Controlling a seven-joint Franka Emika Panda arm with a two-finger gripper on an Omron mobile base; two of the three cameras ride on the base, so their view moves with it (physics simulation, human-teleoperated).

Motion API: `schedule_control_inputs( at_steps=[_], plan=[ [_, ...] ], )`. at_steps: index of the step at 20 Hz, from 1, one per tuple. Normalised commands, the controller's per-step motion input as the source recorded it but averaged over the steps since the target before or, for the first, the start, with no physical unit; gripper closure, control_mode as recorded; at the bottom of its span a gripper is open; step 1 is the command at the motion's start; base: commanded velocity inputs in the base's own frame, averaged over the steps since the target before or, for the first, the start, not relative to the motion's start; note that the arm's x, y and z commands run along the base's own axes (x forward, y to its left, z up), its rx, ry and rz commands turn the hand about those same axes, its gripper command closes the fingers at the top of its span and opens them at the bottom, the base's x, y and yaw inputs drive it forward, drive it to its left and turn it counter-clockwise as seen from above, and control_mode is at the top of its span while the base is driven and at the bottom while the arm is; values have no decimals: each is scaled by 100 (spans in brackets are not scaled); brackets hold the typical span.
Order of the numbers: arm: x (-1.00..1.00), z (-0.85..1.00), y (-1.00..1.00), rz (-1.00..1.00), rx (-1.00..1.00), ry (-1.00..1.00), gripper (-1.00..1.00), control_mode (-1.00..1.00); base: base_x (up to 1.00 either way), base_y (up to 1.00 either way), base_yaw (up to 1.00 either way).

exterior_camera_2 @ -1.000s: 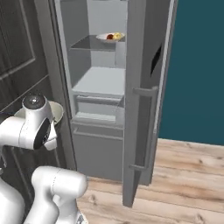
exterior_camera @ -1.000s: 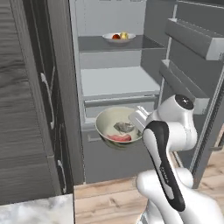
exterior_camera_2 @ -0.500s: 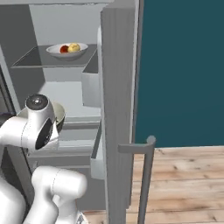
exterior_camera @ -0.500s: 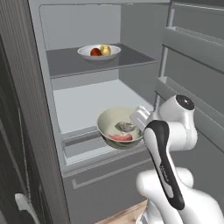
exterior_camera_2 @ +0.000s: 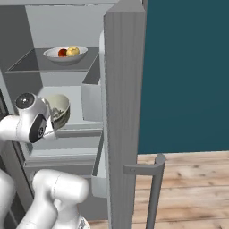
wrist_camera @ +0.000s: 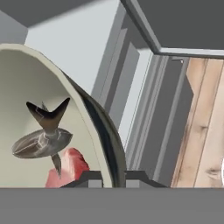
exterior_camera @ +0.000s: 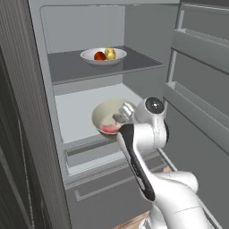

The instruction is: Place the bowl with the potato and tomato on the top shelf of the fridge. Place the bowl with the steak and fish on the second highest shelf of the fridge.

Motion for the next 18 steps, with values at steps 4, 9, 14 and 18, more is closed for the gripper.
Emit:
schedule_control_inputs(
  at_steps=[4, 9, 14, 18],
  plan=[
    [94, 0, 0, -8, 0, 6, 100, -100, 0, 0, 0],
    [90, -2, 0, -5, 0, 4, 100, -100, 0, 0, 0],
    [77, -16, 0, -2, 0, 0, 100, -100, 0, 0, 0],
    [76, -32, 0, -1, 0, 0, 100, -100, 0, 0, 0]
  ],
)
